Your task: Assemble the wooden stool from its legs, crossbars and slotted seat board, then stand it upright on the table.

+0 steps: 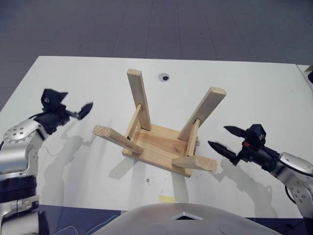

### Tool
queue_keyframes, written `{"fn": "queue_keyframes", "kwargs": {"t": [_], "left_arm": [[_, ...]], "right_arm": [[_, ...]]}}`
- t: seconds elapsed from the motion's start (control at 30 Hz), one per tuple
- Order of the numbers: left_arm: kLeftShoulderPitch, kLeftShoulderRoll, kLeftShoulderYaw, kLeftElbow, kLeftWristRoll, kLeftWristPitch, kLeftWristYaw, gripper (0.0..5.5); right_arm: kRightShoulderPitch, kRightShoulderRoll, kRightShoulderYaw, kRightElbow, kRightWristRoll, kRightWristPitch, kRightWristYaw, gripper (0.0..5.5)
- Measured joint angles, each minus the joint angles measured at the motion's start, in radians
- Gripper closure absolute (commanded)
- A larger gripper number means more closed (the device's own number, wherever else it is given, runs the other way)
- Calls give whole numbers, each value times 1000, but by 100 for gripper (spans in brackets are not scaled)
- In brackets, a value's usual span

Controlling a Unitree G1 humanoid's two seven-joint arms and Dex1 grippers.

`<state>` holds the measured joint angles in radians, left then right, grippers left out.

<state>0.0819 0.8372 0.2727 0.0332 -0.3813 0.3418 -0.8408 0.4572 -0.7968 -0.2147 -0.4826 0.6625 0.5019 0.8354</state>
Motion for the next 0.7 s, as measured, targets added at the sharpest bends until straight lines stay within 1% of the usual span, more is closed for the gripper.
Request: {"fn": "queue_keyframes", "kwargs": {"t": [0.07, 0.13, 0.17, 0.23, 0.3, 0.37, 0.4, 0.43, 0.47, 0.57, 0.7], "left_arm": [[85, 99, -6, 18, 16, -27, -162, 12], [121, 200, -31, -5, 38, -42, -291, 12], [123, 226, -48, -47, 36, -43, -338, 12], [109, 236, -93, -141, 11, -29, -395, 12], [78, 227, -159, -210, 5, -28, -415, 12], [68, 213, -198, -238, 17, -34, -417, 12], [67, 203, -225, -255, 21, -34, -418, 10], [66, 193, -254, -274, 25, -34, -419, 10], [60, 184, -275, -286, 29, -34, -418, 10], [-3, 109, -346, -299, 61, -37, -376, 10], [-75, -17, -385, -307, 75, -30, -270, 10]], "right_arm": [[68, -50, 5, -63, -5, 4, 74, 10], [87, -65, 45, -132, -13, 7, 100, 10], [81, -60, 70, -151, -16, 8, 93, 10], [49, -30, 108, -177, -17, 16, 57, 10], [7, 12, 165, -193, -19, 26, 21, 10], [-12, 31, 192, -198, -24, 32, 6, 10], [-17, 42, 201, -198, -24, 35, -4, 31], [-21, 51, 210, -198, -23, 38, -8, 41], [-21, 57, 218, -198, -24, 39, -13, 21], [-37, 87, 260, -181, -61, 29, -42, 13], [-108, 163, 306, -73, -218, -16, -177, 13]]}}
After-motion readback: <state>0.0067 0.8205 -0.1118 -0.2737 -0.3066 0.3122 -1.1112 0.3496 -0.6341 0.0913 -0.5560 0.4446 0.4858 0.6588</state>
